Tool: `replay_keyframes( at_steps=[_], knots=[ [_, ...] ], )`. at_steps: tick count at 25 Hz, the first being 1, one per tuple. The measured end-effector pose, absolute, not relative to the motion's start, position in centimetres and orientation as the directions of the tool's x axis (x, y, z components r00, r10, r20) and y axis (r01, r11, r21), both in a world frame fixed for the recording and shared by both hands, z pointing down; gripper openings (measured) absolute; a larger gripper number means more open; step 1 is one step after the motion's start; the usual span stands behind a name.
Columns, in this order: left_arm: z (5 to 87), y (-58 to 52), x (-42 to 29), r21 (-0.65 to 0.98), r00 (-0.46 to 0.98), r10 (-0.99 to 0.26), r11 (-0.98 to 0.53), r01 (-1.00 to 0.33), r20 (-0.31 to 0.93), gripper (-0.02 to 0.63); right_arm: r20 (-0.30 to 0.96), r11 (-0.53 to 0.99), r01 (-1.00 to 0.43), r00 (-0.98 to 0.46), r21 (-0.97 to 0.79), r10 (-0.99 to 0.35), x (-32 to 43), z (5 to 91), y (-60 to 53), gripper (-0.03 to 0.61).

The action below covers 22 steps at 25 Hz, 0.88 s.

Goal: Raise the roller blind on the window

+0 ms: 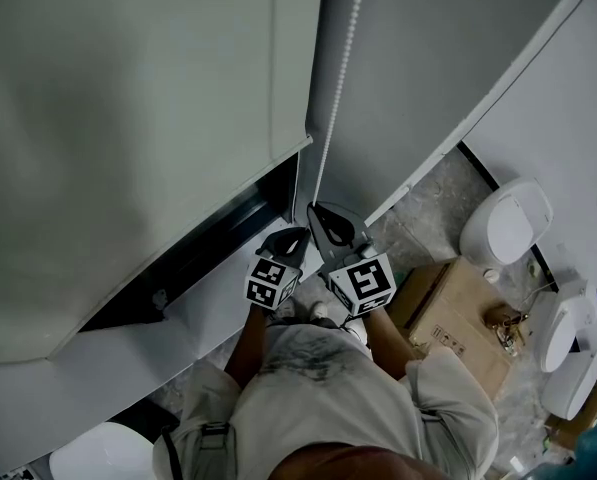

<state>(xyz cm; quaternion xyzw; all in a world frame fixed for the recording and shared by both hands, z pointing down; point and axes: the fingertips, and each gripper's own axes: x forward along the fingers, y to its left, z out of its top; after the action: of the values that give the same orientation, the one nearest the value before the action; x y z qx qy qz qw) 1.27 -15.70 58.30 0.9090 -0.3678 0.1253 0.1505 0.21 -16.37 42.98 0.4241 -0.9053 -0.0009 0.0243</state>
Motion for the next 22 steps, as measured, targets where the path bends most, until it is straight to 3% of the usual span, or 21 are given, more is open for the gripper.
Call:
replay_keyframes(
  at_steps=[7,17,22],
  knots=[
    [50.8,-14.6,-0.1,0.203,0.729,-0.666,-0.701,-0.684,0.159,0.052,0.040,0.641,-0.767,-0.640,0.024,-0.767,0.6,42.9,-15.9,0.012],
    [35.1,-15.0,0.2,0.061,0.758,-0.647,-0.763,-0.644,-0.079,0.095,0.034,0.654,-0.756,-0.654,0.019,-0.756,0.4,42.6,-15.8,0.012],
    [30.6,-15.8,1.2,0.005,0.767,-0.629,-0.773,-0.634,-0.127,0.109,0.035,0.657,-0.753,-0.656,0.018,-0.754,0.3,42.5,-15.4,0.012]
  ],
)
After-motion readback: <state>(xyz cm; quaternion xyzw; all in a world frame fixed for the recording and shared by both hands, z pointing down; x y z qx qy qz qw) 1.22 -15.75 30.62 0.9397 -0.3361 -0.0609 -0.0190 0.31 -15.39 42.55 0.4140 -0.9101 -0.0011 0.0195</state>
